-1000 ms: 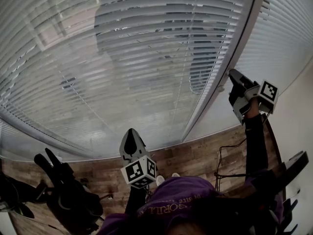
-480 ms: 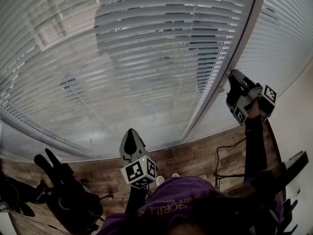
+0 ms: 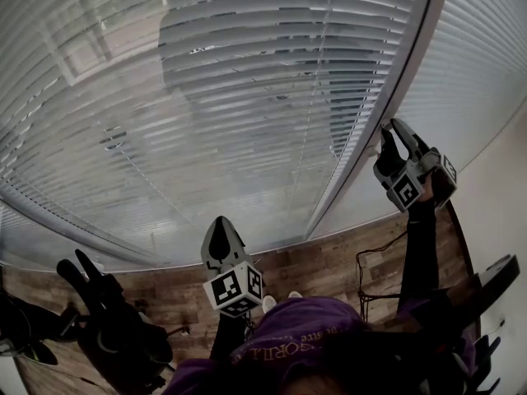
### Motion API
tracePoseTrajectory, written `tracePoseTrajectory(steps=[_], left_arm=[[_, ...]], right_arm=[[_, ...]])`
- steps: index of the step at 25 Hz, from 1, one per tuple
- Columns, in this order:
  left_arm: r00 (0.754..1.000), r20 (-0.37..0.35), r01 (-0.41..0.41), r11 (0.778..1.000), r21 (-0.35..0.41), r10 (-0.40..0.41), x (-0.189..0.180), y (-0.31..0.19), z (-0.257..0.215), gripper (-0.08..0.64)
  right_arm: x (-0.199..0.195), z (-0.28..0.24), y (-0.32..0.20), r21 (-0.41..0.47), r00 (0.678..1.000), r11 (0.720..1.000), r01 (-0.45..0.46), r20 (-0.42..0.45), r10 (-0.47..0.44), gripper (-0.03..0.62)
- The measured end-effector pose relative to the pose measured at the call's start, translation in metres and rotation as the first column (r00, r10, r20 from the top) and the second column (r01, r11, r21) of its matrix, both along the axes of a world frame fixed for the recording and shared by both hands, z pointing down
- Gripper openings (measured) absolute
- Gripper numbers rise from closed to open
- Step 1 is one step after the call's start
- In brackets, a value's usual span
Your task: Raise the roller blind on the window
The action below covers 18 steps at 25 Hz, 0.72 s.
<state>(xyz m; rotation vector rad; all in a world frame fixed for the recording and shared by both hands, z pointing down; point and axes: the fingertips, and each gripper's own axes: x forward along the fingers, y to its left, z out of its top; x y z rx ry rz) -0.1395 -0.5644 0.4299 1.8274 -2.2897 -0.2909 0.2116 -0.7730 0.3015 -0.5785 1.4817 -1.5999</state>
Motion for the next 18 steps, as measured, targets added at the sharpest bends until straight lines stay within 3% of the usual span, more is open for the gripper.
tracePoseTrajectory(steps=[11,14,18], left_arm=[[1.0,0.005,0.01,1.0,-0.009,-0.01,-0.0008,-0.0016,0.0002,0.0],[1.0,0.008,0.01,1.0,-0.005,-0.01,-0.0013,-0.0027,-0.0003,0.0],[1.0,0.003,0.008,1.0,-0.008,-0.008,0.0008,-0.0045,0.001,0.0]], right_arm=[[-0.0023,-0.0016,0.0034,-0.041,0.958,0.998,-0.054,0.278,0.063,0.124],[-0.0026,-0.0026,0.0031,-0.031,0.961,0.998,-0.055,0.27,0.061,0.124],[-0.002,-0.0017,0.0012,0.047,0.987,0.998,-0.044,0.158,0.036,0.124]])
